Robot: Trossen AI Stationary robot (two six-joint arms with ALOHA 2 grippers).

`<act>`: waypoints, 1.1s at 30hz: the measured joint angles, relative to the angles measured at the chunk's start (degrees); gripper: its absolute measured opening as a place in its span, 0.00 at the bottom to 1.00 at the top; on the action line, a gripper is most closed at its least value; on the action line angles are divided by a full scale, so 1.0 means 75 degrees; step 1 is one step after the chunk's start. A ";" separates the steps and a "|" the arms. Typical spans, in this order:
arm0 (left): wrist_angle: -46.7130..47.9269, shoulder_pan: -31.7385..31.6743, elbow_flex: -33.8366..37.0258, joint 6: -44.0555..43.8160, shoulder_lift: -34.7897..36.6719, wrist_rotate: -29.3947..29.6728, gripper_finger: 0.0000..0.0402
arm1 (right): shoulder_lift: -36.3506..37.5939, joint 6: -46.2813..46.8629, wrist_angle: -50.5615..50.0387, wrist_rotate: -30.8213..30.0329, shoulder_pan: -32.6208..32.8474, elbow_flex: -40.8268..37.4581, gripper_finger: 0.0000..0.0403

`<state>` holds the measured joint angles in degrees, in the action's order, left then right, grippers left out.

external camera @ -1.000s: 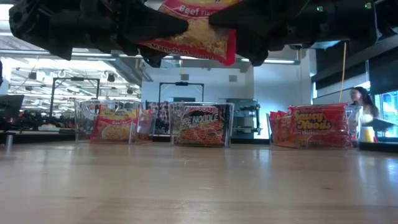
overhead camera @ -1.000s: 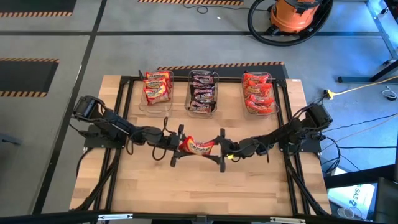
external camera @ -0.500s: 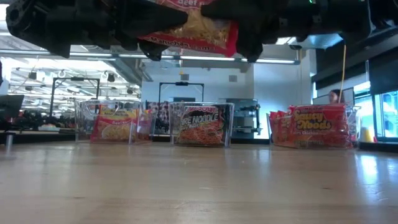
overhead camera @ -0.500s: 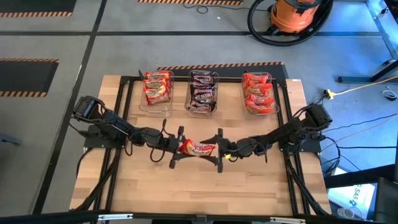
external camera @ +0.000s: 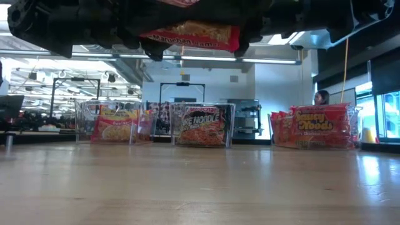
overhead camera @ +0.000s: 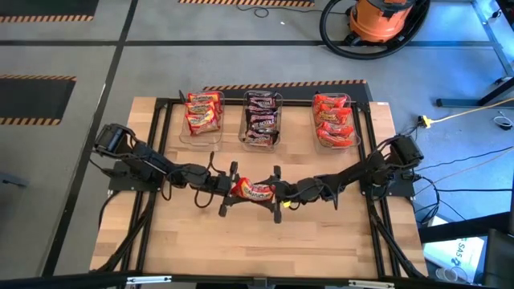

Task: Sort Maruchan noodles
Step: Put the red noodle pack into the left transparent bin

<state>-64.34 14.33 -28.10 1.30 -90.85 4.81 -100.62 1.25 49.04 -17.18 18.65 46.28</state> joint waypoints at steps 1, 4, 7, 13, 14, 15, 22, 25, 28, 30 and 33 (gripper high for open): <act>0.0012 0.0014 0.0000 -0.0130 0.0000 0.0002 0.44 | 0.0000 -0.0019 -0.0001 -0.0018 0.0001 0.0000 0.56; 0.0021 0.0020 0.0000 -0.0282 0.0000 0.0141 0.44 | 0.0000 -0.0105 0.0005 -0.0048 0.0005 0.0000 0.43; 0.0055 0.0023 0.0003 -0.0406 0.0000 0.0281 0.44 | 0.0003 -0.0145 -0.0064 -0.0177 0.0009 -0.0003 0.40; 0.0507 0.0004 -0.0008 -0.0295 0.0160 0.0143 0.44 | 0.0055 -0.0060 -0.0531 -0.0276 0.0012 0.0026 0.41; 0.0652 0.0003 -0.0009 -0.0306 0.0250 0.0143 0.44 | 0.0069 -0.0020 -0.0618 -0.0265 0.0012 0.0040 0.42; 0.0879 0.0000 -0.0015 -0.0312 0.0368 0.0166 0.44 | 0.0084 0.0034 -0.0720 -0.0278 0.0009 0.0044 0.43; 0.2039 -0.0003 -0.0041 -0.0392 0.0965 0.0600 0.44 | 0.0122 0.0211 -0.1023 -0.0365 -0.0015 0.0050 0.39; 0.2003 0.0000 -0.0031 -0.0478 0.0970 0.0579 0.44 | 0.0122 0.0232 -0.0895 -0.0373 -0.0012 0.0034 0.39; 0.2000 0.0003 -0.0026 -0.0534 0.0973 0.0581 0.44 | 0.0123 0.0205 -0.0732 -0.0327 -0.0012 0.0009 0.41; 0.1980 0.0006 -0.0028 -0.0516 0.0973 0.0590 0.44 | 0.0246 0.0202 -0.0781 -0.0114 -0.0012 0.0003 0.41; 0.1941 0.0009 -0.0043 -0.0520 0.0988 0.0595 0.44 | 0.0562 0.0199 -0.0872 0.0067 -0.0015 -0.0001 0.41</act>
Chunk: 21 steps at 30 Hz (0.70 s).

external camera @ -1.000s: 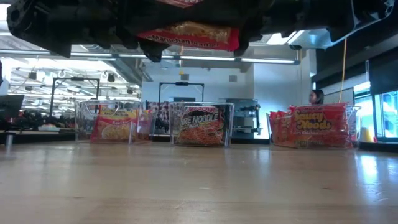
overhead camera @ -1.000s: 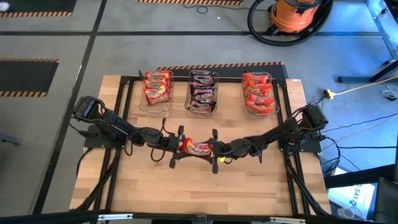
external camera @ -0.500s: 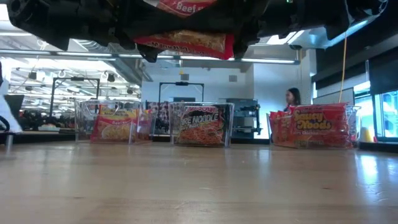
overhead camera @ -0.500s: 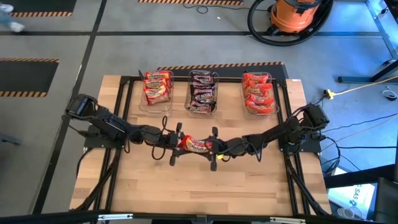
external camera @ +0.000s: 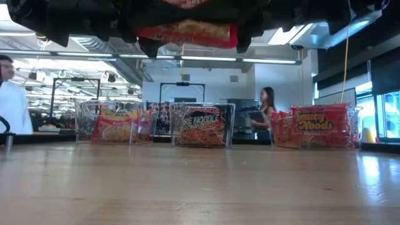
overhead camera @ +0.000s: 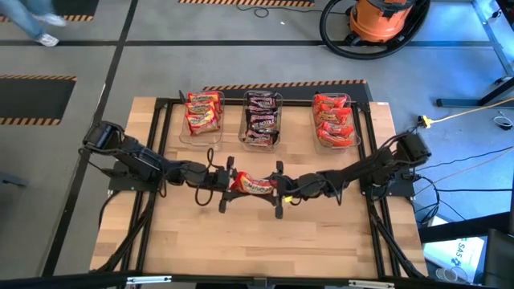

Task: Sort Maruchan noodles
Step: Put the red noodle pack into the left transparent bin

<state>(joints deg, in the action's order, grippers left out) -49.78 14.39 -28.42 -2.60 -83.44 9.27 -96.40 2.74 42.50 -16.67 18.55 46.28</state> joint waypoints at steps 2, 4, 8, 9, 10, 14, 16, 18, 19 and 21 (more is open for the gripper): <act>-0.0002 0.0005 0.0005 -0.0003 0.0009 -0.0008 0.44 | 0.0212 -0.0006 -0.0214 0.0038 0.0006 -0.0017 0.40; -0.0019 0.0007 0.0011 -0.0005 0.0009 0.0011 0.44 | 0.0392 -0.0017 -0.0507 0.0025 0.0009 -0.0020 0.40; 0.0011 0.0000 0.0017 -0.0013 0.0007 -0.0041 0.44 | 0.0656 -0.0026 -0.0991 -0.0055 0.0023 -0.0020 0.40; 0.0031 0.0000 0.0023 -0.0013 0.0006 -0.0055 0.44 | 0.0697 -0.0025 -0.1092 -0.0035 0.0026 -0.0020 0.40; 0.0043 0.0000 0.0031 -0.0013 0.0006 -0.0061 0.44 | 0.0731 -0.0004 -0.1163 0.0031 0.0029 -0.0020 0.40; 0.0113 0.0011 0.0083 -0.0008 0.0020 -0.0152 0.44 | 0.0943 0.0119 -0.1506 0.0256 0.0051 -0.0055 0.40; 0.0378 0.0019 0.0123 -0.0005 -0.0009 -0.0179 0.44 | 0.1118 0.0117 -0.1668 0.0305 0.0159 -0.0055 0.40; 0.0496 0.0011 0.0115 -0.0007 0.0066 -0.0162 0.44 | 0.1308 0.0095 -0.1827 0.0183 0.0246 -0.0026 0.40; 0.0501 0.0003 0.0102 -0.0008 0.0157 -0.0145 0.44 | 0.1391 0.0062 -0.1992 0.0145 0.0327 -0.0026 0.40; 0.0698 0.0008 0.0083 -0.0008 0.0325 -0.0147 0.44 | 0.1493 0.0043 -0.2259 0.0127 0.0459 -0.0031 0.40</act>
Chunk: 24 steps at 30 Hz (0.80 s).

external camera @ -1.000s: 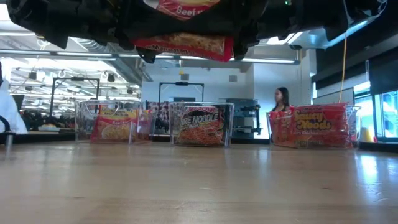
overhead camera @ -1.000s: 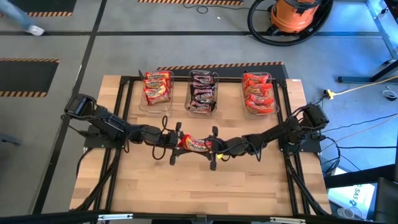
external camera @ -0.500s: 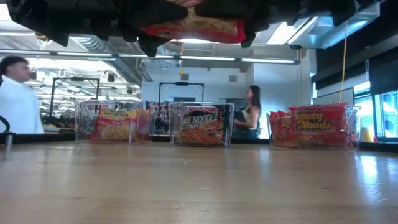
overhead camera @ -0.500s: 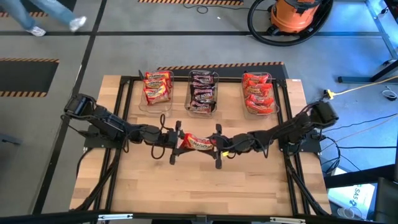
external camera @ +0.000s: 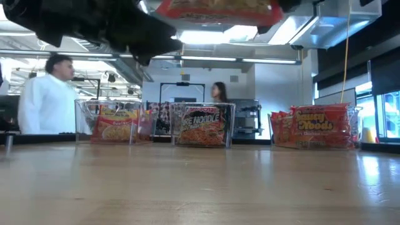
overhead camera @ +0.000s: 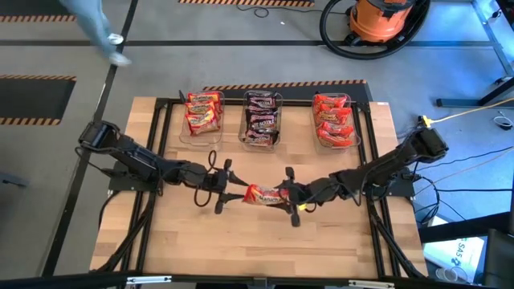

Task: Sort Maruchan noodles
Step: Put the red noodle pack into the left transparent bin

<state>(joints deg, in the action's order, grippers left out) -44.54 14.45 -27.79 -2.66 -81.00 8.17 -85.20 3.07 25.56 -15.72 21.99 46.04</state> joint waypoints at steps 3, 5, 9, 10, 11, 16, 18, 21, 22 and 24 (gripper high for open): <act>0.0302 0.0024 0.0011 -0.0003 0.0325 -0.0021 0.44 | 0.0161 0.0022 -0.0379 -0.0022 0.0161 0.0001 0.40; 0.0510 0.0050 0.0000 -0.0040 0.0604 -0.0020 0.44 | 0.0158 0.0152 -0.0738 -0.0018 0.0206 0.0017 0.40; 0.0495 0.0088 -0.0005 -0.0216 0.0871 -0.0018 0.44 | -0.0010 0.0785 -0.1589 -0.0087 0.0176 0.0009 0.40; 0.0443 0.0088 -0.0007 -0.0173 0.0881 -0.0020 0.44 | -0.0087 0.0913 -0.1837 -0.0215 0.0179 0.0012 0.40; 0.0419 0.0088 -0.0008 -0.0098 0.0882 -0.0021 0.44 | -0.0183 0.1003 -0.1995 -0.0366 0.0177 0.0004 0.40; 0.0078 0.0088 -0.0032 0.0006 0.0847 -0.0018 0.44 | -0.0695 0.1196 -0.1994 -0.0628 0.0176 0.0006 0.40; 0.0144 0.0088 -0.0026 0.0024 0.0835 -0.0018 0.44 | -0.0811 0.1198 -0.1988 -0.0650 0.0176 0.0006 0.40; 0.0144 0.0088 -0.0026 0.0021 0.0837 -0.0019 0.44 | -0.0875 0.1198 -0.1948 -0.0797 0.0173 0.0012 0.40; 0.0147 0.0088 -0.0026 0.0027 0.0835 -0.0022 0.44 | -0.0876 0.1201 -0.1948 -0.0831 0.0173 0.0012 0.40; 0.0152 0.0085 -0.0026 0.0090 0.0835 -0.0030 0.44 | -0.0875 0.1201 -0.1929 -0.0840 0.0173 0.0012 0.40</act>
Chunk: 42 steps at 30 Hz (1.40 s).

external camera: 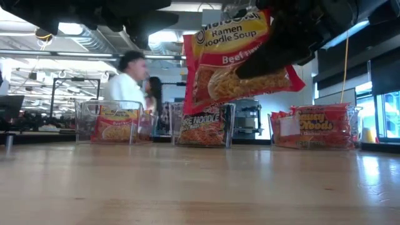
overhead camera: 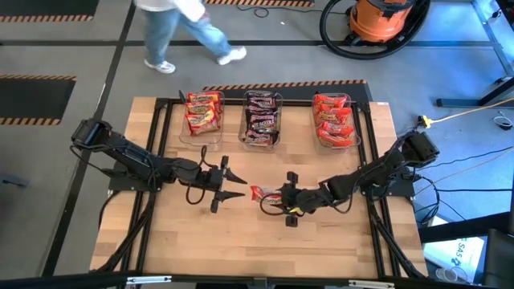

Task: Sort Maruchan noodles
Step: Put the red noodle pack into the left transparent bin

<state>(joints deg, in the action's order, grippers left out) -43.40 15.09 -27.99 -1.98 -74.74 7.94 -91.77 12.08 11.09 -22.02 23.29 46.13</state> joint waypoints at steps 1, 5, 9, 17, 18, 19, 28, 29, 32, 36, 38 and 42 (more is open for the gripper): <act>0.0017 0.0000 0.0000 -0.0003 0.0000 0.0002 0.44 | 0.0000 0.0000 0.0002 0.0000 0.0000 0.0000 0.40; 0.0189 0.0000 0.0000 -0.0067 0.0000 0.0057 0.46 | 0.0000 -0.0009 0.0153 0.0003 0.0000 0.0003 0.40; 0.0490 -0.0005 0.0000 -0.0118 0.0000 0.0302 0.54 | -0.0002 -0.0026 0.0184 0.0012 -0.0003 0.0006 0.40; 0.0654 -0.0006 0.0000 -0.0044 0.0000 0.0471 0.78 | -0.0003 -0.0035 0.0195 0.0015 -0.0009 0.0006 0.40; 0.0651 -0.0006 0.0000 0.0074 0.0000 0.0446 0.79 | -0.0003 -0.0035 0.0195 0.0015 -0.0009 0.0006 0.40; 0.0653 0.0006 0.0000 0.0112 0.0000 0.0385 0.81 | -0.0003 -0.0035 0.0193 0.0017 -0.0009 0.0006 0.40; -0.0201 0.0138 -0.0006 0.0212 -0.0006 0.0242 0.81 | -0.0003 0.0016 0.0306 0.0020 -0.0009 0.0009 0.40; -0.0435 0.0122 -0.0006 0.0328 -0.0006 0.0268 0.81 | -0.0003 0.0024 0.0316 0.0020 -0.0009 0.0009 0.40; -0.0647 0.0045 -0.0216 0.0401 -0.0040 0.0278 0.81 | -0.0003 0.0026 0.0315 0.0020 -0.0009 0.0009 0.40; 0.1719 -0.0216 -0.1444 0.0303 -0.0398 0.0270 0.81 | -0.0004 0.0021 0.0323 0.0020 -0.0009 0.0009 0.40; 0.3064 -0.0298 -0.2301 0.0303 -0.0744 0.0260 0.81 | -0.0006 0.0020 0.0323 0.0020 -0.0009 0.0009 0.40; 0.5496 -0.0318 -0.3902 0.0282 -0.1437 0.0100 0.81 | -0.0006 0.0026 0.0318 0.0020 -0.0009 0.0009 0.40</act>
<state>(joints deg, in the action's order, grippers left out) -2.18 12.71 -57.26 0.13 -85.52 8.69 -91.81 12.27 13.47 -21.87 23.22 46.19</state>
